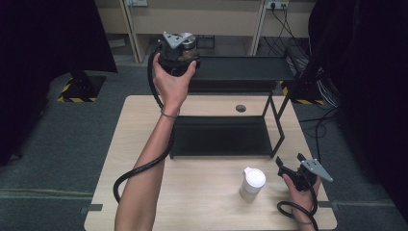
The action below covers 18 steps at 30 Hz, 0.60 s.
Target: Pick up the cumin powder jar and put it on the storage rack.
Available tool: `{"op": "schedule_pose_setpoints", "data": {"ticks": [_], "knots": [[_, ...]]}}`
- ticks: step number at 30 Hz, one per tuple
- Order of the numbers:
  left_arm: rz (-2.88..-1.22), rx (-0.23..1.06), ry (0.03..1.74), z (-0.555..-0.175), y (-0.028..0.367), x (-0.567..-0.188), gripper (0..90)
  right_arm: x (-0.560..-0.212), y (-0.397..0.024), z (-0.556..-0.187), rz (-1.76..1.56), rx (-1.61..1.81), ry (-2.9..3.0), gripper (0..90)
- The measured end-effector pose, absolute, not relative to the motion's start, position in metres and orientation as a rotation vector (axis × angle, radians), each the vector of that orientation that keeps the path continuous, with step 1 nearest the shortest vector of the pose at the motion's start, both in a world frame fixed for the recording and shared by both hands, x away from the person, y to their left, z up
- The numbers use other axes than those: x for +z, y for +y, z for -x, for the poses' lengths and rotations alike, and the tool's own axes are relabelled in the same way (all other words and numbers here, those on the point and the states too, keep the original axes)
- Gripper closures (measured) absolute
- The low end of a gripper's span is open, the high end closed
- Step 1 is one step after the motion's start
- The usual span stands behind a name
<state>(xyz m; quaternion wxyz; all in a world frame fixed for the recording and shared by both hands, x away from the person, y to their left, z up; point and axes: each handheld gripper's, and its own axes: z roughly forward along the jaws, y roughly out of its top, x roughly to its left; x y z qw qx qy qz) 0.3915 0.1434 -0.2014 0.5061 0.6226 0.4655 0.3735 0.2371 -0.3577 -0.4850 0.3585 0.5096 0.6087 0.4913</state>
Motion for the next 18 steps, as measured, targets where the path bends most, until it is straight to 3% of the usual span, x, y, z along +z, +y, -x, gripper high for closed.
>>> {"op": "schedule_pose_setpoints", "data": {"ticks": [11, 15, 18], "knots": [[-1.514, 0.898, 1.109, -0.392, 0.145, -0.199, 29.5, -0.485, -0.358, -0.237, -1.316, 1.271, 1.570, 8.9], [-1.482, 0.943, 1.120, -0.383, 0.138, -0.200, 10.3, -0.485, -0.358, -0.237, -1.317, 1.270, 1.571, 8.9], [-1.473, 0.948, 1.110, -0.379, 0.137, -0.203, 6.1, -0.485, -0.358, -0.237, -1.317, 1.269, 1.572, 8.9]]}}
